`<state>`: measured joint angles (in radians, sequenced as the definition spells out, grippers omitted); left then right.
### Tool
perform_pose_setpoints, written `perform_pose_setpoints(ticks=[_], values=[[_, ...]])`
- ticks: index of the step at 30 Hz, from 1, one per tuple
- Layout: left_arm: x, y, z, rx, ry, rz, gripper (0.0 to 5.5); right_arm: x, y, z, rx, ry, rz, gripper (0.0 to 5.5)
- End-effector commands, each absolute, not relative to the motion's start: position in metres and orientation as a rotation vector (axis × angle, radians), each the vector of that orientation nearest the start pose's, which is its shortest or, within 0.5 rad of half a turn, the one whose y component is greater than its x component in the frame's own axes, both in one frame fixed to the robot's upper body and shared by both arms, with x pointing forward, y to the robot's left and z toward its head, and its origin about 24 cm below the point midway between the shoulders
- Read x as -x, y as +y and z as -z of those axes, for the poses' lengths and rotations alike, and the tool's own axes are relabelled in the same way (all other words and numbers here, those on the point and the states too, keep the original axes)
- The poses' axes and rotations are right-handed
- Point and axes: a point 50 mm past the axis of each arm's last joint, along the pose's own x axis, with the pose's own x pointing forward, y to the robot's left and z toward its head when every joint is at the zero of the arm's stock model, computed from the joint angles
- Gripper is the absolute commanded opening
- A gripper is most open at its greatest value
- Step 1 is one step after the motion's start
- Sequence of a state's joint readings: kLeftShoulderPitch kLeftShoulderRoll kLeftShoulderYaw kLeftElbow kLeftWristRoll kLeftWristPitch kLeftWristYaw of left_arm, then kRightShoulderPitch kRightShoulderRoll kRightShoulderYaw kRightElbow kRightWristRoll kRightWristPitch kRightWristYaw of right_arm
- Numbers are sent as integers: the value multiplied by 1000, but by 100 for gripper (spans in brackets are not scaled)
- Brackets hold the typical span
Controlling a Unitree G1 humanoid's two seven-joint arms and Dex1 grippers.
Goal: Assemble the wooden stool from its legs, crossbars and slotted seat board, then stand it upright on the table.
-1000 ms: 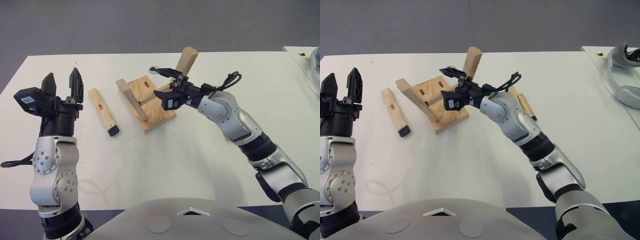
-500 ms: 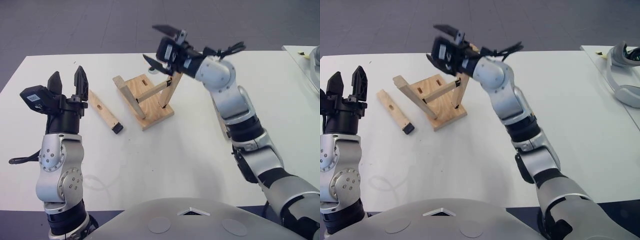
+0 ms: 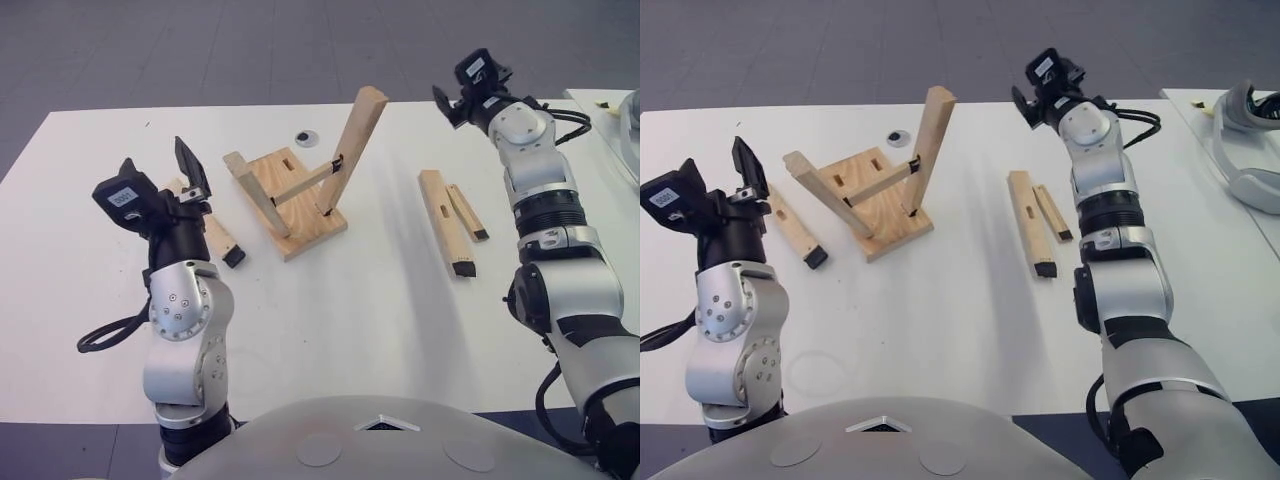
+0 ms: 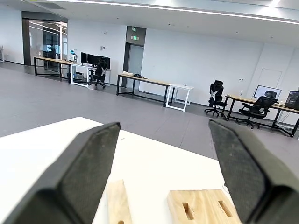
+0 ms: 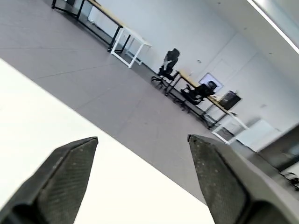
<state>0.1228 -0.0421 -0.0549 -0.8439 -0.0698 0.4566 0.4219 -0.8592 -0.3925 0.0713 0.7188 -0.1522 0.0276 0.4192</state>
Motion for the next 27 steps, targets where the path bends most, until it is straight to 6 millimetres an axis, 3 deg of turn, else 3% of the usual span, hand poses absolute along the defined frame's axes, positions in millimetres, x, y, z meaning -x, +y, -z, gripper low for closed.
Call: perform_pose_setpoints(ticks=[1, 3, 5, 11, 13, 16, 20, 22, 24, 27], values=[[-210, 135, -149, 181, -156, -278, 349, -341, -76, -148, 358, -63, -997, 360], [-216, 129, -144, 197, -131, -263, 349, -300, -46, -164, 248, -91, -1265, 360], [-216, 133, -138, 219, -109, -307, 349, -283, -40, -174, 247, -96, -1331, 360], [-208, 147, -135, 200, -107, -375, 349, -303, -56, -174, 267, -25, -1142, 360], [-201, 155, -135, 171, -106, -404, 349, -322, -71, -162, 294, 39, -993, 360], [-181, 180, -127, 116, -66, -487, 349, -344, -117, -145, 333, 110, -653, 360], [-150, 199, -117, 79, -8, -594, 349, -338, -166, -119, 362, 193, -382, 360], [-135, 207, -117, 44, 2, -670, 349, -335, -186, -123, 346, 179, -273, 360], [-133, 207, -125, 3, -50, -681, 349, -330, -180, -132, 300, 131, -288, 360], [-170, 179, -144, -16, -169, -447, 349, -309, -111, -146, 229, 52, -582, 360]])
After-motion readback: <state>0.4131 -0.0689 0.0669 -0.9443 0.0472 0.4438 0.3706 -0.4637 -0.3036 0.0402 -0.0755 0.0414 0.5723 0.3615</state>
